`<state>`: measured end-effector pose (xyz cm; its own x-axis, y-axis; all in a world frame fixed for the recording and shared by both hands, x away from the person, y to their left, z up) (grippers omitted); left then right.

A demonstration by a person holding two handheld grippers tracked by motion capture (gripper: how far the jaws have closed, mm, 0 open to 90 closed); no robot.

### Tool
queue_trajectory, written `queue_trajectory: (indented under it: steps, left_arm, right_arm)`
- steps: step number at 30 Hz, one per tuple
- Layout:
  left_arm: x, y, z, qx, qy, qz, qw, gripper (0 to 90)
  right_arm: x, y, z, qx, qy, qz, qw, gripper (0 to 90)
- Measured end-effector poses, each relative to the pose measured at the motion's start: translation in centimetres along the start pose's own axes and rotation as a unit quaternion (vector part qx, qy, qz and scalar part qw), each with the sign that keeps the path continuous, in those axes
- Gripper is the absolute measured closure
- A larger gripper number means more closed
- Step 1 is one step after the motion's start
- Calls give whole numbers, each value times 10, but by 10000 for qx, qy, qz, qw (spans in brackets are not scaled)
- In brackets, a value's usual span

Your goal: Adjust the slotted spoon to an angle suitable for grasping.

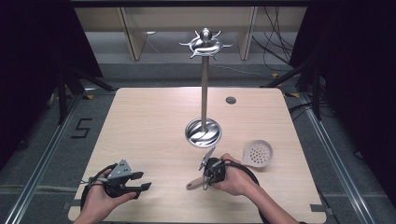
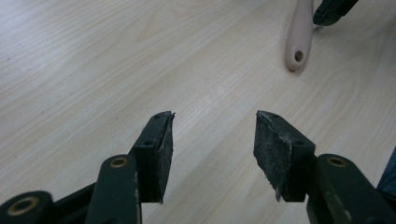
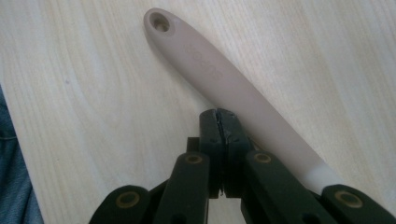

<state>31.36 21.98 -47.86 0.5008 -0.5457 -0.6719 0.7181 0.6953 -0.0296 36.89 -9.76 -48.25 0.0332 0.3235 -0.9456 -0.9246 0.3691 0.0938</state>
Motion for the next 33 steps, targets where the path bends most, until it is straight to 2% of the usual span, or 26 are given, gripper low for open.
queue_trajectory:
  steps: [3,4,5,6,9,10,11,12,13,14,16,17,18,19,20,21,22,23,24,26,27,29,30,31,32,33]
  left_arm:
    - [0,0,0,-25,-13,-21,10000,467]
    - [0,0,0,-23,-13,-22,10000,467]
    - [0,0,0,-25,-14,-23,10000,467]
    - [0,0,0,-28,-15,-8,10000,467]
    - [1,-1,0,-70,-37,-39,10000,467]
    - [1,0,0,-28,1,-2,10000,468]
    - [1,0,0,-17,7,-11,10000,467]
    - [1,0,0,-8,14,-4,10000,468]
    - [1,-1,0,-37,-12,-32,10000,468]
    - [1,0,0,-23,2,-6,10000,468]
    - [1,-1,-1,-101,-51,-54,9999,467]
    - [1,-2,-1,-211,-47,-49,9998,468]
    - [1,-2,-1,-211,-47,-49,9998,468]
    - [0,1,-1,-77,-16,-9,10000,468]
    - [0,1,-1,-95,-6,-28,10000,468]
    - [0,2,-1,-49,17,-18,10000,467]
    - [1,1,-1,-116,18,-26,9999,467]
    - [1,1,-1,-81,9,-68,9999,467]
    - [2,-1,-1,-175,-8,-68,9998,467]
    - [1,0,0,-45,26,-29,10000,468]
    - [2,0,0,-77,4,-59,10000,467]
    - [2,0,-1,-71,2,-73,9999,467]
    - [2,-1,-1,-156,8,-75,9998,467]
    - [2,-1,-1,-184,4,-80,9998,467]
    - [2,-1,-1,-181,12,-84,9998,468]
    - [2,-1,-1,-183,12,-86,9998,467]
  right_arm:
    - [-1,-1,2,-72,-3,-92,9999,872]
    - [-3,1,3,-103,-33,-18,9999,859]
    - [-6,2,4,-205,-10,39,9998,841]
    - [-8,1,4,-376,-132,134,9991,818]
    - [-21,5,8,-809,-6,54,9967,698]
    - [-26,3,9,-992,176,-115,9948,663]
    - [-29,4,11,-1042,244,-281,9939,621]
    - [-30,1,12,-1257,224,-370,9911,590]
    - [-29,-4,14,-1504,297,-374,9875,560]
    - [-27,-6,16,-1609,298,-363,9858,534]
    - [-21,-8,18,-1641,307,-255,9856,511]
    - [-18,-11,20,-1906,393,-326,9803,505]
    - [-18,-11,20,-1906,393,-326,9803,505]
    - [-13,-11,22,-2107,459,-280,9761,499]
    - [-12,-10,23,-2138,498,-224,9754,497]
    - [-11,-7,23,-2043,485,-249,9774,496]
    - [-9,-8,24,-2138,517,-233,9752,493]
    - [-6,-7,24,-2102,516,-143,9762,490]
    - [-4,-8,25,-2207,546,-142,9737,489]
    - [0,-6,23,-2035,648,-135,9768,487]
    - [2,-11,25,-2304,607,-197,9710,486]
    - [5,-11,23,-2262,695,-166,9714,486]
    - [6,-12,24,-2323,702,-213,9699,486]
    - [7,-11,21,-2090,820,-221,9742,482]
    - [8,-11,20,-2021,840,-122,9757,481]
    - [10,-17,22,-2466,786,-166,9658,481]
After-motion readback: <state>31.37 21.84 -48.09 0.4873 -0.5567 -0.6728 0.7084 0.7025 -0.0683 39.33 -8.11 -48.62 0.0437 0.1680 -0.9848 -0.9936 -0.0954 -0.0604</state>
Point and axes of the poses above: each handheld gripper's, and its own axes: x roughly forward along the jaws, z roughly out of its top, y roughly to its left, the point moved 1 cm from there along x, roughly forward along the jaws, and after that the axes turned 3 degrees about z, right-handed, at the moved point
